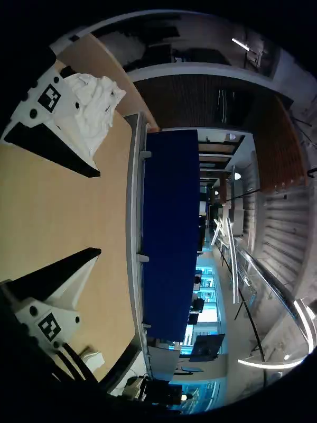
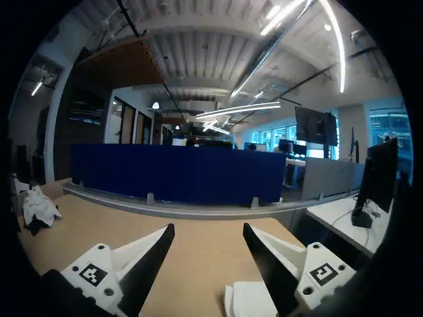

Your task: Fold towel

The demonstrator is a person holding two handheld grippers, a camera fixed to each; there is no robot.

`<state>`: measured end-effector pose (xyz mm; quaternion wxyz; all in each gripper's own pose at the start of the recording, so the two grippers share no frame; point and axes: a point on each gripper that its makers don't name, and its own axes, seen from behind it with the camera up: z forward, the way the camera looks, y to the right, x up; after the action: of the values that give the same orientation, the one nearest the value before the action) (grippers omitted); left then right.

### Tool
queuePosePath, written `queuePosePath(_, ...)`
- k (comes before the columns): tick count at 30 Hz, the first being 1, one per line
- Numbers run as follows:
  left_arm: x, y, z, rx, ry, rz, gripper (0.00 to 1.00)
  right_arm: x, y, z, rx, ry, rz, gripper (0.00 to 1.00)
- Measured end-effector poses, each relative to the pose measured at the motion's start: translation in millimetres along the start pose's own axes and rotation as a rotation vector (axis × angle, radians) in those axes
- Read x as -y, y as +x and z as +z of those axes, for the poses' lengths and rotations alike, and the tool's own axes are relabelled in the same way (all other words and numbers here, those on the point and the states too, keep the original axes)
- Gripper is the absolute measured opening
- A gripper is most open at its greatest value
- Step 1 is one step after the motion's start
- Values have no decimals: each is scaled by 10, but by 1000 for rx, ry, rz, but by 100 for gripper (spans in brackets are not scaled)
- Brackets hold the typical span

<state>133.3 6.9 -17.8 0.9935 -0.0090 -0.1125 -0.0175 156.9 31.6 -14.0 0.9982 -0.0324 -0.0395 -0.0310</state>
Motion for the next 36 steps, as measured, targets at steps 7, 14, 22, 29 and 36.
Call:
queuePosePath(7, 17, 153, 37, -49, -3, 8, 99, 243, 10, 29, 1, 11, -3, 100)
queuePosePath(14, 68, 176, 44, -87, -3, 18, 99, 330, 37, 5, 3, 12, 5, 100)
queuePosePath(22, 175, -47, 87, -96, 23, 52, 99, 324, -51, -78, 9, -4, 10, 100)
queuePosePath(29, 201, -350, 131, -116, 57, 78, 99, 270, -152, -202, 9, -28, 22, 100)
queuePosePath(36, 231, -584, 221, -149, 46, 20, 99, 268, -180, -294, -1, -37, 28, 100)
